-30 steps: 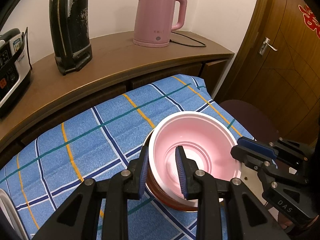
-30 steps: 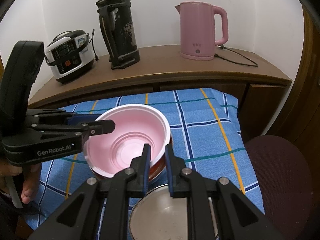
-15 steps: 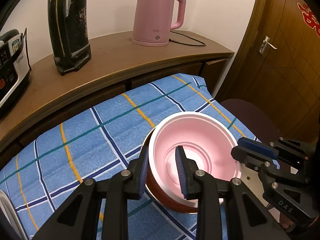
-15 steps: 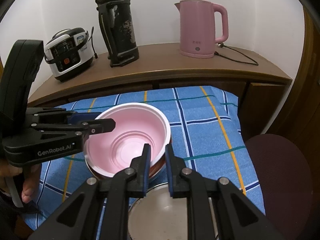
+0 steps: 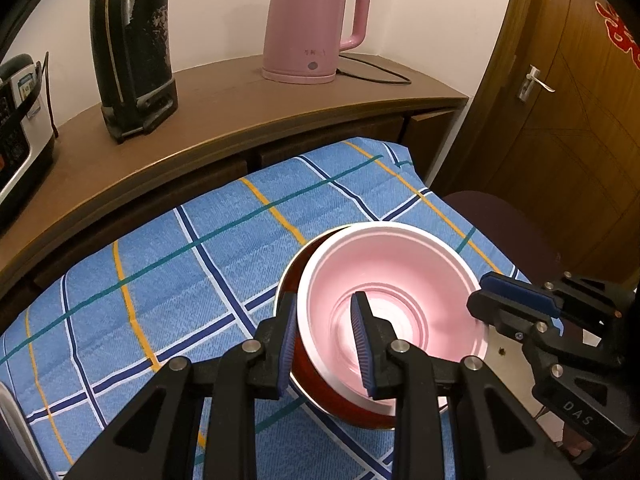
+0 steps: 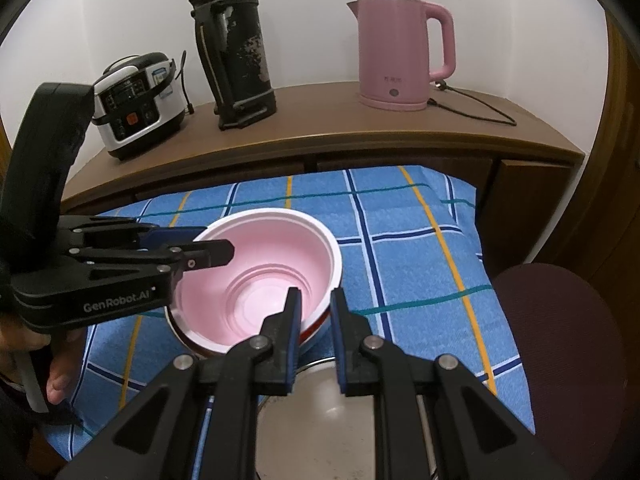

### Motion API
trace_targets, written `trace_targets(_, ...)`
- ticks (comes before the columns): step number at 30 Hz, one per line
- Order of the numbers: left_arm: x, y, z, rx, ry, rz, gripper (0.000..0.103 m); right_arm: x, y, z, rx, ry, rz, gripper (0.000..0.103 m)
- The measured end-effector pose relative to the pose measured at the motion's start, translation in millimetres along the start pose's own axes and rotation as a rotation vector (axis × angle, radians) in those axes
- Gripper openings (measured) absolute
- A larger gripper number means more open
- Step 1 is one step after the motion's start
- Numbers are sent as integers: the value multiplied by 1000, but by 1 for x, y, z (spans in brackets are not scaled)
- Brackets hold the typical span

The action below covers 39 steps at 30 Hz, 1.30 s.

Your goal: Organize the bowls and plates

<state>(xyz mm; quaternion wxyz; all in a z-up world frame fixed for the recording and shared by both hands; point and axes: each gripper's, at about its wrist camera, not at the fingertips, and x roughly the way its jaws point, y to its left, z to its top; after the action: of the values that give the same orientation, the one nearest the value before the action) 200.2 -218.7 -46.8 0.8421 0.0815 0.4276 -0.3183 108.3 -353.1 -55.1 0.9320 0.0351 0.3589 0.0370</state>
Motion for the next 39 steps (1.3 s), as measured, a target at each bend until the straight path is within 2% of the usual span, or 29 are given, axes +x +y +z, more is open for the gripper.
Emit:
trace_targets(21,1,-3,-2,17,-8,21,29,0,1,-1,0,-1,0,15)
trace_targets(39,2,-10,-3,70,-35,77,30,-1,1,-2,1,-1,1,15)
